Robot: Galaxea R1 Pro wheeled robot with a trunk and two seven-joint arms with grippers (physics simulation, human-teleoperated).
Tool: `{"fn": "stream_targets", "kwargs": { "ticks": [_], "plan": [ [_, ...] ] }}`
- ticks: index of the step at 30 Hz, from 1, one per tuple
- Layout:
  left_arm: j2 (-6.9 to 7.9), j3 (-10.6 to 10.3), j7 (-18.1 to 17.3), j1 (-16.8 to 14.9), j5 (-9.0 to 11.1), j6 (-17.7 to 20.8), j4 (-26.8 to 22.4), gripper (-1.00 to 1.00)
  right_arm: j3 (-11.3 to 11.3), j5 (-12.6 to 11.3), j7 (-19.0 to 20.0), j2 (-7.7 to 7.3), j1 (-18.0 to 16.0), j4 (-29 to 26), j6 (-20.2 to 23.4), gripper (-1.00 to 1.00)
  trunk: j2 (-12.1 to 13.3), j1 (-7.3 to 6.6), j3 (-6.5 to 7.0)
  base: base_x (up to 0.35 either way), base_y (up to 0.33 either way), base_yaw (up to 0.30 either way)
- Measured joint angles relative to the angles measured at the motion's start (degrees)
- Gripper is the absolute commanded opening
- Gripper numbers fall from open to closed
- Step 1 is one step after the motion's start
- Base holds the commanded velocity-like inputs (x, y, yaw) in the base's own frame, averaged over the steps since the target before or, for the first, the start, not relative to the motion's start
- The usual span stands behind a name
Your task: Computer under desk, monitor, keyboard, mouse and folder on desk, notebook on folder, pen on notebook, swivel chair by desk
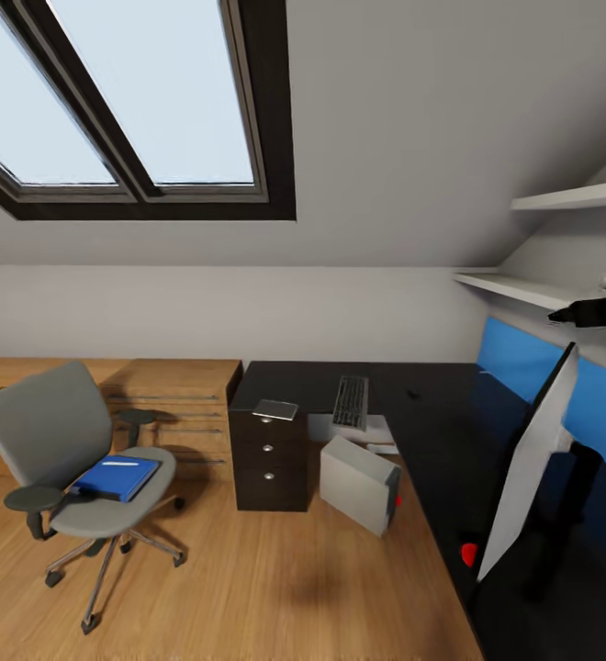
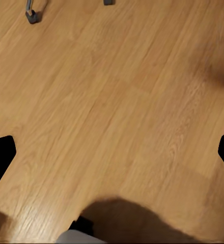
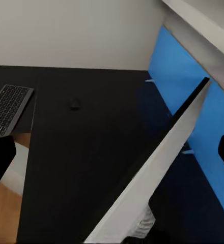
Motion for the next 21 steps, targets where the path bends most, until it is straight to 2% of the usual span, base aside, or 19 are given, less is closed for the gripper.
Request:
{"fn": "stream_targets", "kwargs": {
  "ticks": [1, 3, 5, 15, 21],
  "plan": [
    [0.0, 0.0, 0.0, 0.0, 0.0, 0.0, 0.1, 1.0, -0.1, 0.0, 0.9, -0.86, 0.0, -2.0, 2.0, 1.0, 0.0, 0.0, 0.0, -0.336, -0.092, 0.0],
    [0.0, 0.0, 0.0, 0.0, 0.0, 0.0, 0.2, 1.0, -0.1, 0.0, 2.0, -2.15, 0.0, -3.9, 3.1, 1.0, 0.0, 0.0, 0.0, -0.336, -0.096, 0.0],
    [-0.02, 0.0, 0.0, 0.0, 0.0, 0.0, 0.2, 1.0, -0.1, -0.2, 2.5, -2.71, 0.1, -4.9, 3.5, 1.0, 0.0, 0.0, 0.0, -0.336, -0.098, 0.0],
    [-0.11, 0.0, 0.0, 0.0, 0.0, 0.0, 0.2, 1.0, -0.2, -4.7, 3.2, -3.36, 2.0, -6.0, 3.8, 1.0, 0.0, 0.0, 0.0, -0.328, -0.108, 0.0],
    [-0.09, 0.1, 0.0, 0.0, 0.0, -0.1, 0.2, 1.0, -0.2, -5.3, 3.2, -3.89, 2.2, -6.0, 3.7, 1.0, 0.0, -0.03, 0.0, -0.098, -0.038, 0.0]
  ]
}}
